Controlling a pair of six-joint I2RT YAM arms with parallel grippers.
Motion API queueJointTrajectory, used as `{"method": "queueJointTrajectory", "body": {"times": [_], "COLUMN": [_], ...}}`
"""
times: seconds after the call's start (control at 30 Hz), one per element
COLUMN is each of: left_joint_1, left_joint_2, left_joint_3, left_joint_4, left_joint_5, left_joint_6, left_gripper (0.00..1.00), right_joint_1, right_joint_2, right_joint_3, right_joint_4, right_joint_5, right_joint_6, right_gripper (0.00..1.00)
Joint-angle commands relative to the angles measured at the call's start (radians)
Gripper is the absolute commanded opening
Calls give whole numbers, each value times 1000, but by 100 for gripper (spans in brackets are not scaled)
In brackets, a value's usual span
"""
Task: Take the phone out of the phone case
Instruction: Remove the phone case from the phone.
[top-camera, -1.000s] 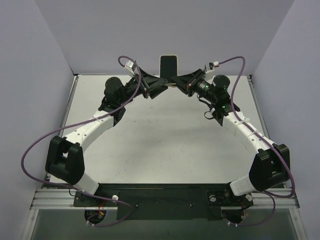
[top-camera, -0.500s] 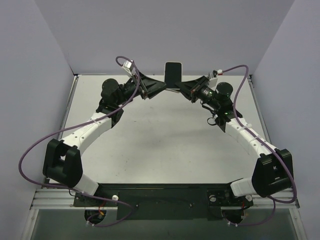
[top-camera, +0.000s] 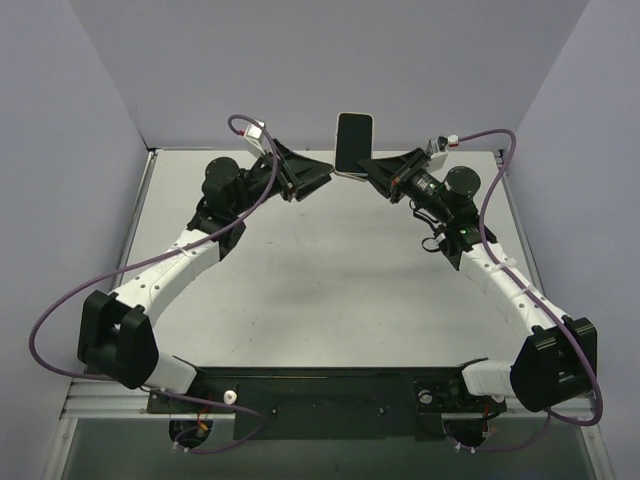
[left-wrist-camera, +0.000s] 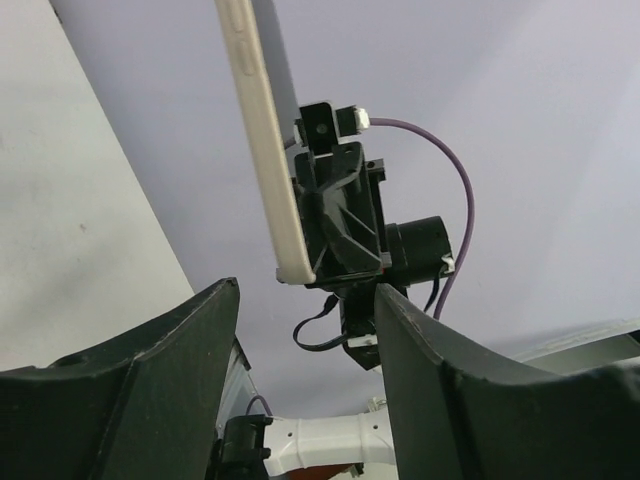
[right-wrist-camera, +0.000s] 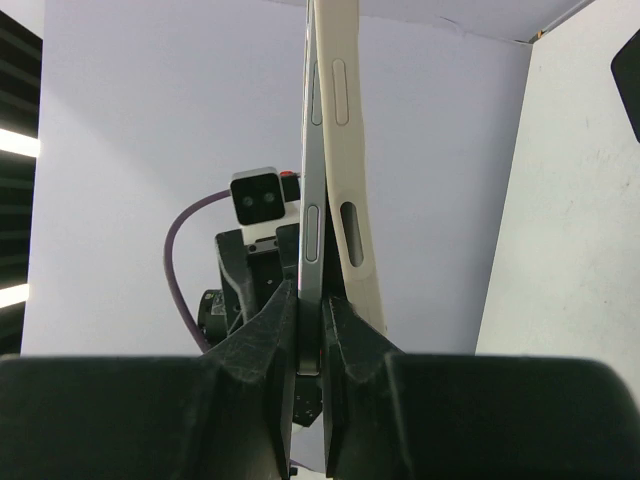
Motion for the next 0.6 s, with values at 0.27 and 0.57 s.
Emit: {"method": "queueJointTrajectory", "body": {"times": [0.27, 0.57], "left_joint_1": [-58, -44], "left_joint_2": [71, 64], "left_joint_3": [93, 78], "left_joint_4": [82, 93], "left_joint_5": [-14, -23], "left_joint_6": [-41, -42], "left_gripper": [56, 49], "right_joint_1": [16, 30], "right_joint_2": [-63, -75], "right_joint_3": [24, 18], "right_joint_4": [153, 148], "right_joint_5": [-17, -35], "right_joint_6": [-12, -31], "right_gripper": [0, 0]}}
